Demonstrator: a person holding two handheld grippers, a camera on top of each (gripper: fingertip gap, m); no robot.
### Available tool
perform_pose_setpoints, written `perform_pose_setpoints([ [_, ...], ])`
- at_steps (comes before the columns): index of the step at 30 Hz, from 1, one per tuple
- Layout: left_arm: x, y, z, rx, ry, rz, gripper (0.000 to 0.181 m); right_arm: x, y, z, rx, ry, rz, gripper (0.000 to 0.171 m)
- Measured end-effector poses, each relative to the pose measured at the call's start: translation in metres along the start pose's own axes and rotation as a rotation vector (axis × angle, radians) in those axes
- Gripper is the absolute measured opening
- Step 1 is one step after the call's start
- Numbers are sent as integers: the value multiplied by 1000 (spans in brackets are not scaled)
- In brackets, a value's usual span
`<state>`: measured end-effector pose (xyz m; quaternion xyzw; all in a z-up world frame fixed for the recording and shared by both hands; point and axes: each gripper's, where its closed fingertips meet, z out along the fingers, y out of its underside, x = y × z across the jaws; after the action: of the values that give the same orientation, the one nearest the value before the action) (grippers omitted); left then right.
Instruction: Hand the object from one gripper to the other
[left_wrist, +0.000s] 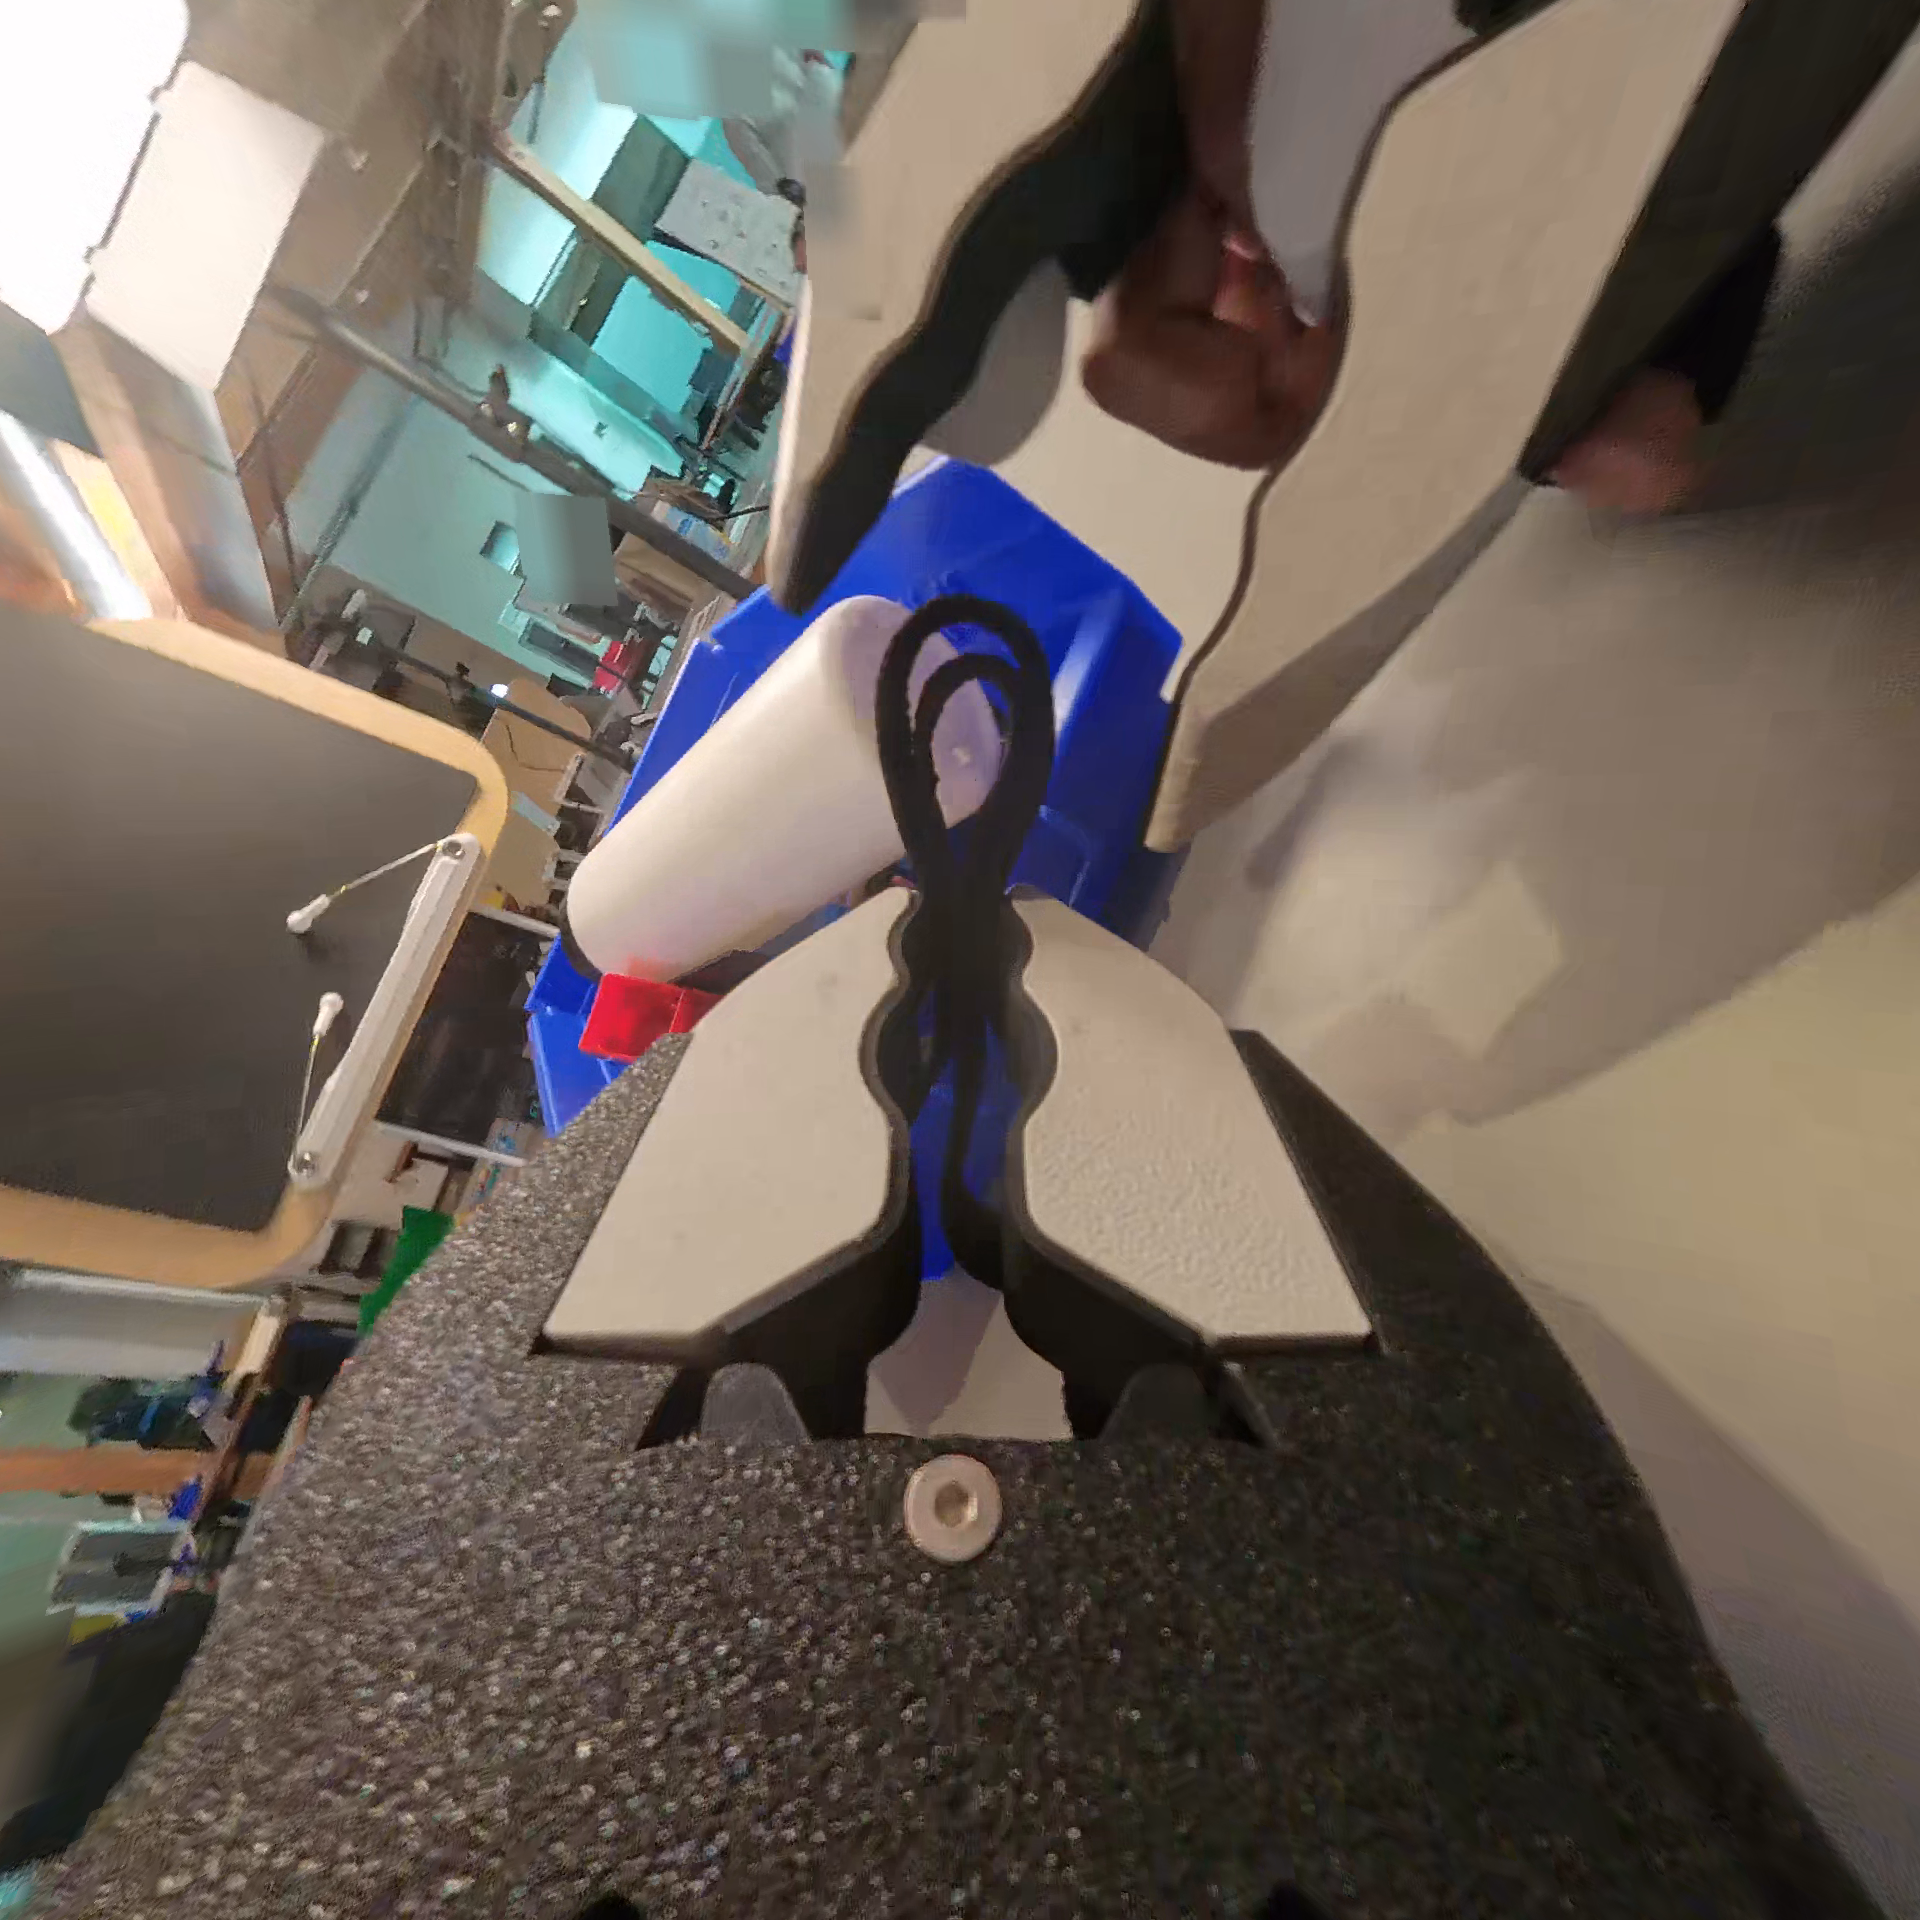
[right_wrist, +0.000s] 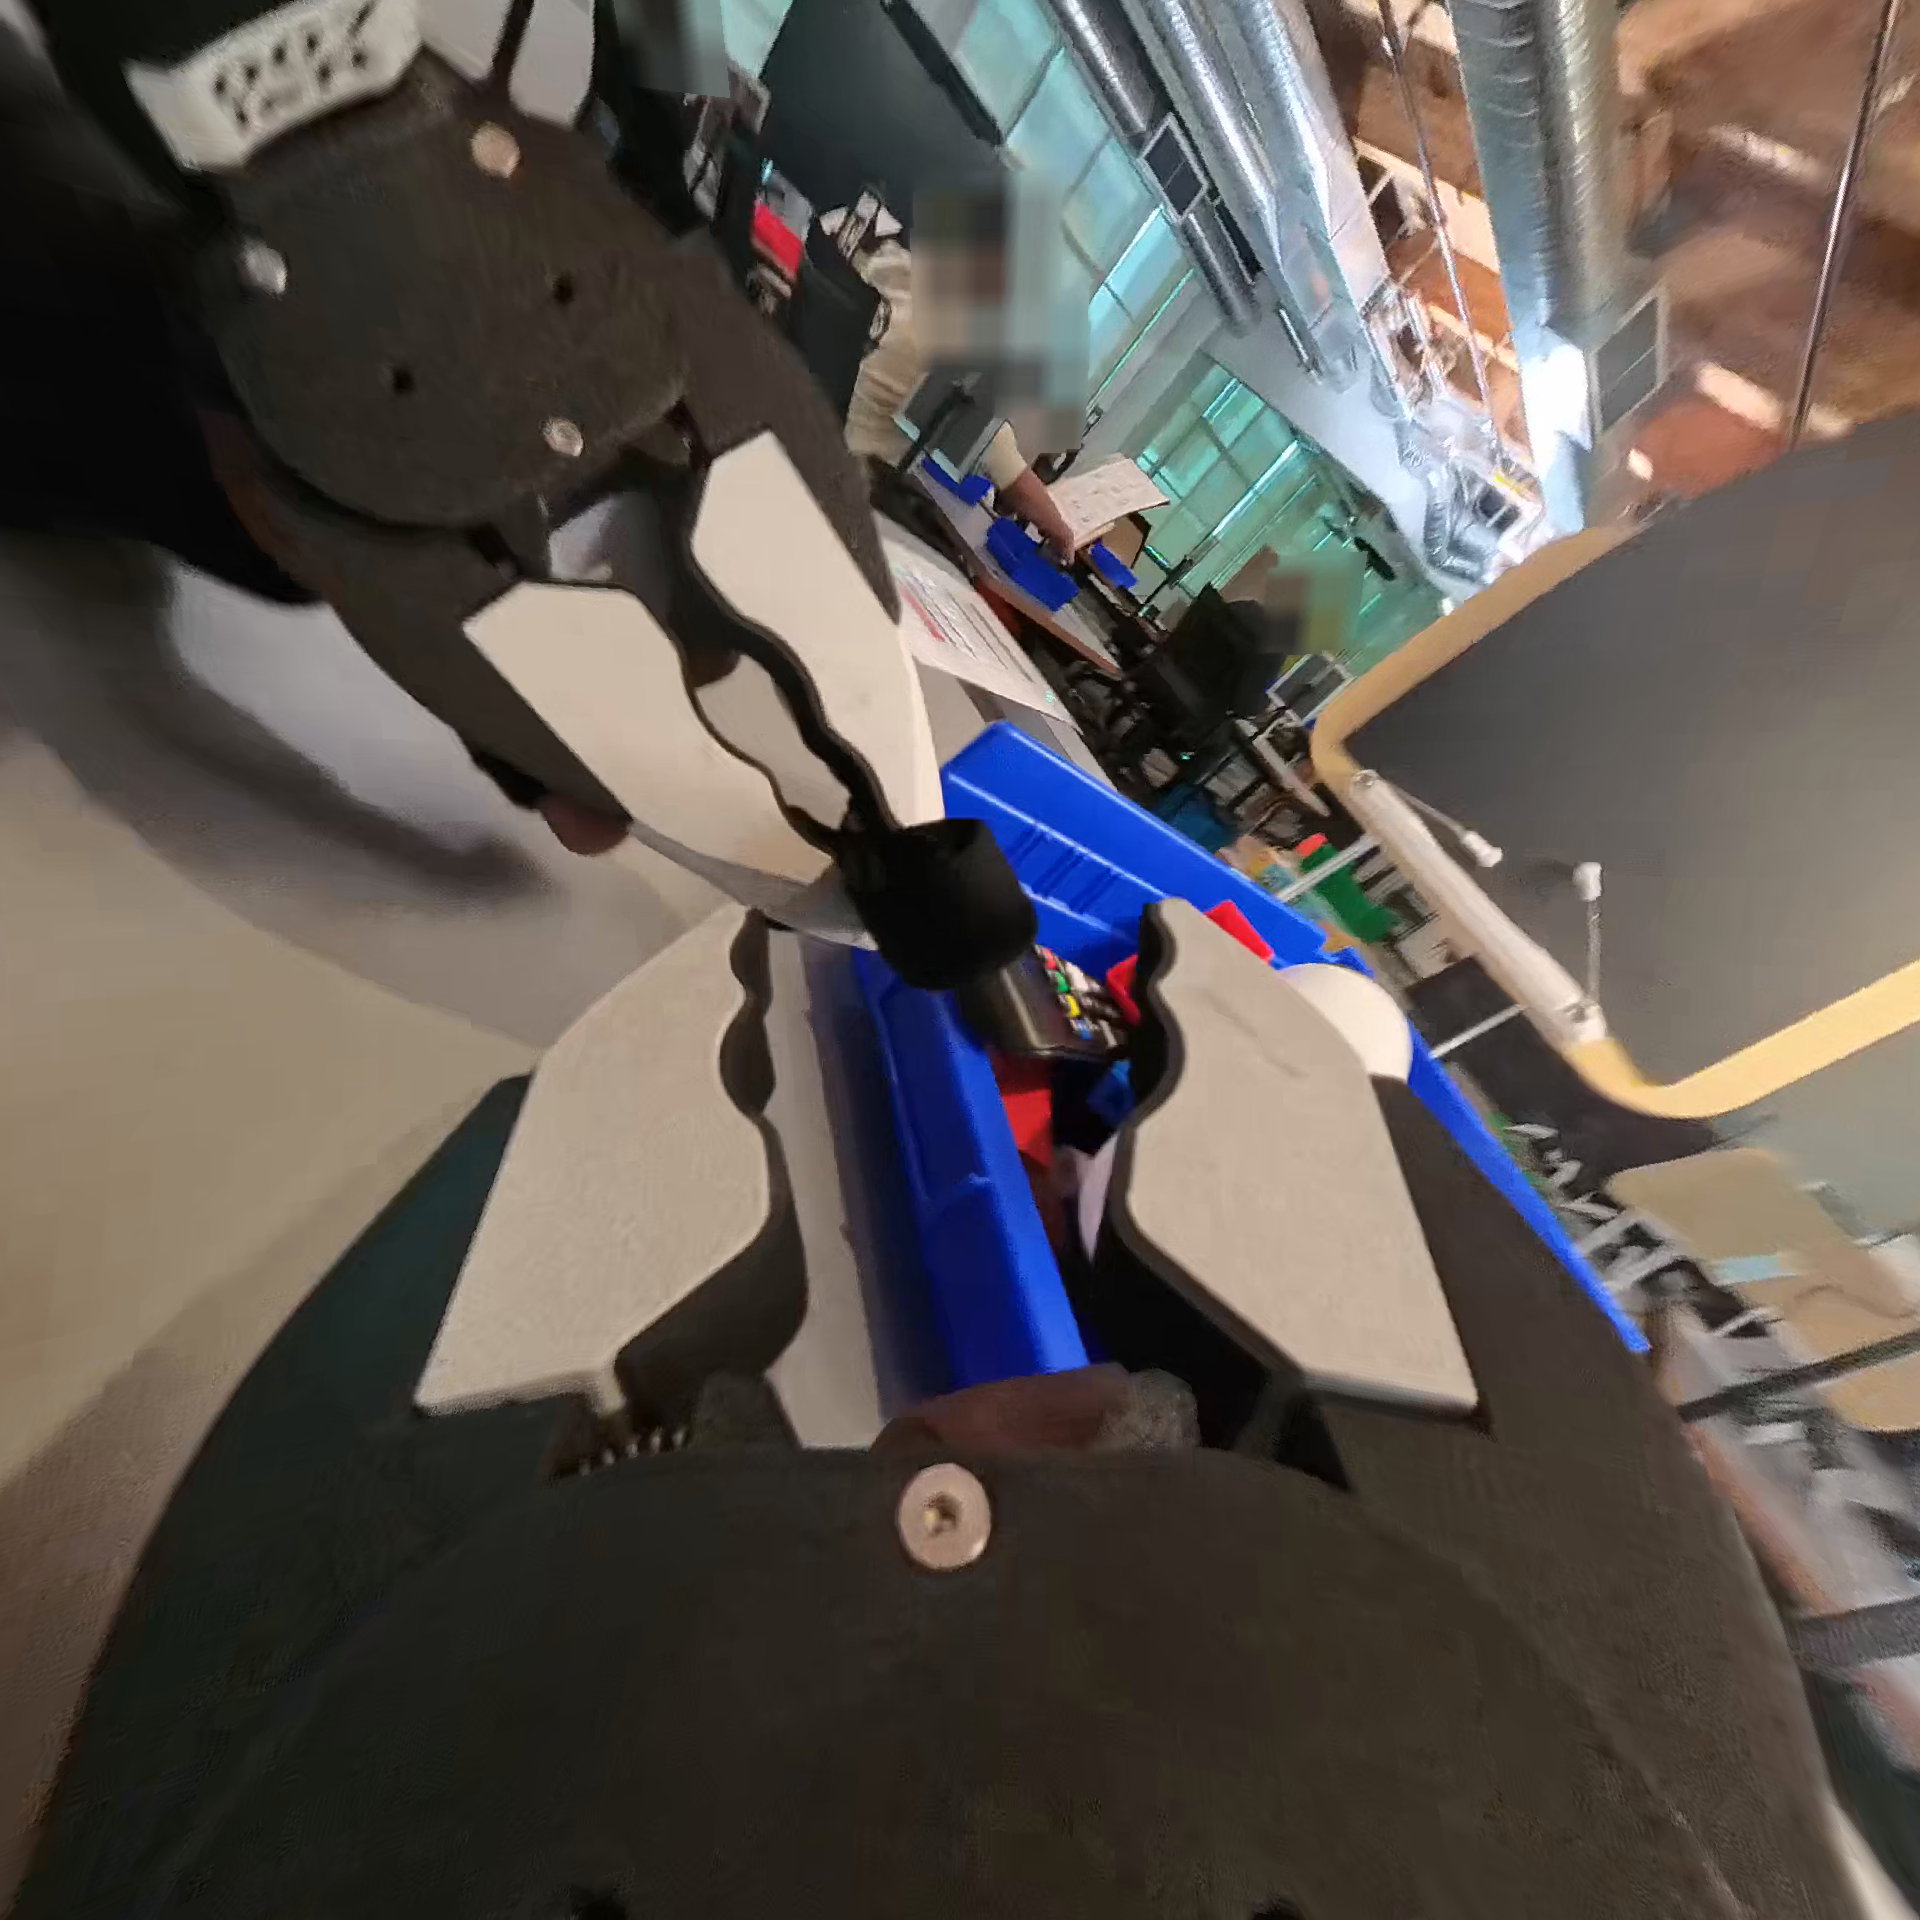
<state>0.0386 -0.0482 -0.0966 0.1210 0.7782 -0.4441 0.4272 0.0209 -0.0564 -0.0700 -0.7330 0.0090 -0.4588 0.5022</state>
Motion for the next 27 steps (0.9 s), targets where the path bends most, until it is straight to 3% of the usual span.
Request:
perform_pose_setpoints([
  [5, 16, -4, -2, 12, 58, 155, 12, -15, 14, 3, -70, -23, -226, 61],
  [8, 21, -3, -1, 4, 68, 198, 12, -23, 14, 3, -55, -29, -293, 34],
  [13, 8, -1, 1, 6, 16, 73, 20, -14, 13, 3, -49, 40, -333, 17],
  [19, -25, 4, -1, 50, 2, -381, 40, 19, 10, -3, -67, 231, -377, 14],
  [23, -36, 2, -4, 141, 143, -855, 46, 35, 6, -9, -71, 341, -415, 14],
  [27, -35, 0, -5, 204, 308, -1161, 49, 50, 3, -15, -68, 432, -403, 14],
])
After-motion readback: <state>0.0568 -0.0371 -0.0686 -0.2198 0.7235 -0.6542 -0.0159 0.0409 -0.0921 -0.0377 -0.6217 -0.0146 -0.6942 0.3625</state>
